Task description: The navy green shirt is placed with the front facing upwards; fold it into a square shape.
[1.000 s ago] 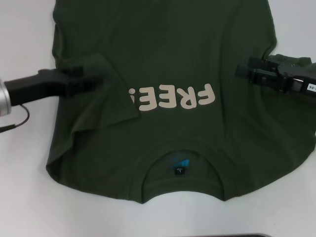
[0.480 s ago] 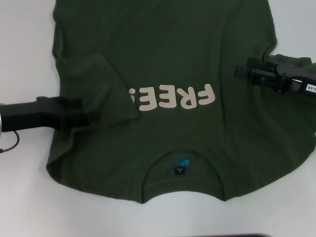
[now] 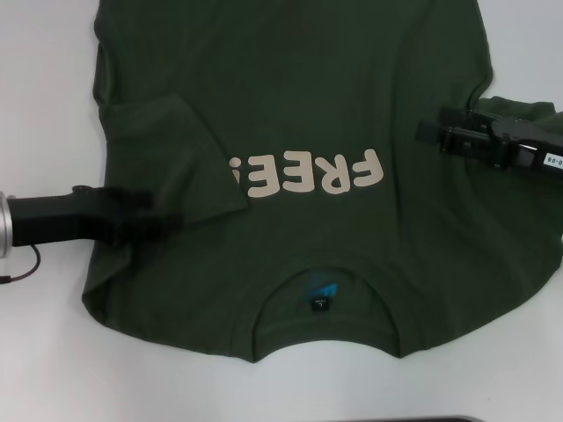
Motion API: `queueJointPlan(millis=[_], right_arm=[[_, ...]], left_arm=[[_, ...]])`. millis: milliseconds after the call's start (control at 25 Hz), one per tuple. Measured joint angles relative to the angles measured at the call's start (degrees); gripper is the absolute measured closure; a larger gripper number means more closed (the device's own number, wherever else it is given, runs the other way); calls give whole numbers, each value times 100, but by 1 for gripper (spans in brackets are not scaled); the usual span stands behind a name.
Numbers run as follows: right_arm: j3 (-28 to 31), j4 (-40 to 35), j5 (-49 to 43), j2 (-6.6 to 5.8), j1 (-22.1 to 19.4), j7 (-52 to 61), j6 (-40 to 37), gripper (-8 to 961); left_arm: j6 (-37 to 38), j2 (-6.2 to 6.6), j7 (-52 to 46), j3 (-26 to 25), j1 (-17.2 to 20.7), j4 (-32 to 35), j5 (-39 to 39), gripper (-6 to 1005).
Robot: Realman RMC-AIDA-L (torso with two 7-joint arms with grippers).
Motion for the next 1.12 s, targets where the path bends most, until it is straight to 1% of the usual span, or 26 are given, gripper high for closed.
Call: queueJointPlan(millis=[240,400,560,840,1120], right_arm=[[4,0,0,0,2,-1,-9,40],[9,0,0,0,3,-10,-10,40],[19,0,0,0,2,-19,-10,40],[27,0,0,0,-7,-31,-10,40],[28,0,0,0,-15,-53,-10,40]], left_arm=[[-49,-49,24,69,-38,-74,17,204],[-96,-81,28,279,-113,-165,16,204],[-194,-85,32,403,-246,-353,14,203],[-188,-85,93,455,-395,-476,-32,203],[-27,-79,181,419,-422,-464,-163,203]])
